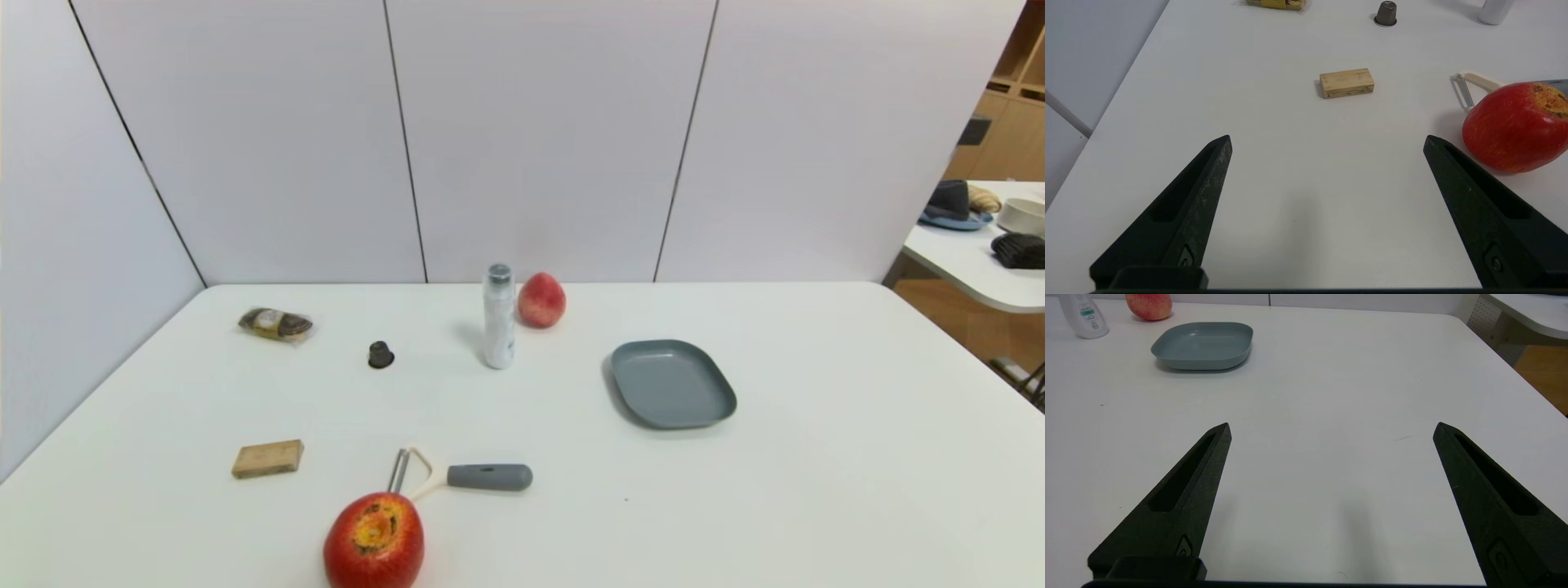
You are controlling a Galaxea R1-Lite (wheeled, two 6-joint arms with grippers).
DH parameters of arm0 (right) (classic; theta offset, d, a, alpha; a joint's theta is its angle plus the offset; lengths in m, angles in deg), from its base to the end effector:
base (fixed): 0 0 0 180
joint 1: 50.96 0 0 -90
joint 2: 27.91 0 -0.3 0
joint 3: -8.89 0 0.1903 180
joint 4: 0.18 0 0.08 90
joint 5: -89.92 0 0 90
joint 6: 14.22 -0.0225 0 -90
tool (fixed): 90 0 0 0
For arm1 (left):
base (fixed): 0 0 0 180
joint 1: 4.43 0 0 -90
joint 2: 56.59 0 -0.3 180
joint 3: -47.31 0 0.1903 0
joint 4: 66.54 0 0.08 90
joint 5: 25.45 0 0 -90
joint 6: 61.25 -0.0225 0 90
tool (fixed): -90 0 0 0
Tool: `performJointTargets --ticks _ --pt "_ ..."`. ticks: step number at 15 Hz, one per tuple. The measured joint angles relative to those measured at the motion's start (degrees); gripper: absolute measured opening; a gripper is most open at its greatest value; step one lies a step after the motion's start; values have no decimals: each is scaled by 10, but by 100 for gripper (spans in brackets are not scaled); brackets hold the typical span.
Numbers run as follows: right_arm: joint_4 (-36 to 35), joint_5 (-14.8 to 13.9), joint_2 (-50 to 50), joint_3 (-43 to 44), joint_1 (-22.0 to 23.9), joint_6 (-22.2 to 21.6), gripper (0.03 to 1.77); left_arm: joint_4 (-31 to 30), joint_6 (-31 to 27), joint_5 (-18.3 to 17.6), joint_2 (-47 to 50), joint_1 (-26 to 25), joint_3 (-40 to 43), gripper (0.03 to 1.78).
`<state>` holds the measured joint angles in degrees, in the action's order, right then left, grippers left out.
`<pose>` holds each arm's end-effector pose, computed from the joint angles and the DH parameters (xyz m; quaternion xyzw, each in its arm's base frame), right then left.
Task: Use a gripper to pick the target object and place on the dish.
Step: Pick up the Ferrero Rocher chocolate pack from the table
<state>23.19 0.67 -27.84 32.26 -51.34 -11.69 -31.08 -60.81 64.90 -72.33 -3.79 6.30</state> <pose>-0.0229 0.0001 0.0755 -0.0221 -0.0008 0.0098 0.9997 -0.0158 0.0003 0.1445 -0.0031 0.0888 -0.0022 0.9960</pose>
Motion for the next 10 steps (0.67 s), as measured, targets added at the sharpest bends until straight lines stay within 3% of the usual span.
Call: performJointTargets --ticks 7,10 --pt "0 0 0 0 0 0 171 77 -9 1 -290 7 -230 169" --pt "0 0 0 0 0 0 171 136 -21 1 -413 7 -354 169"
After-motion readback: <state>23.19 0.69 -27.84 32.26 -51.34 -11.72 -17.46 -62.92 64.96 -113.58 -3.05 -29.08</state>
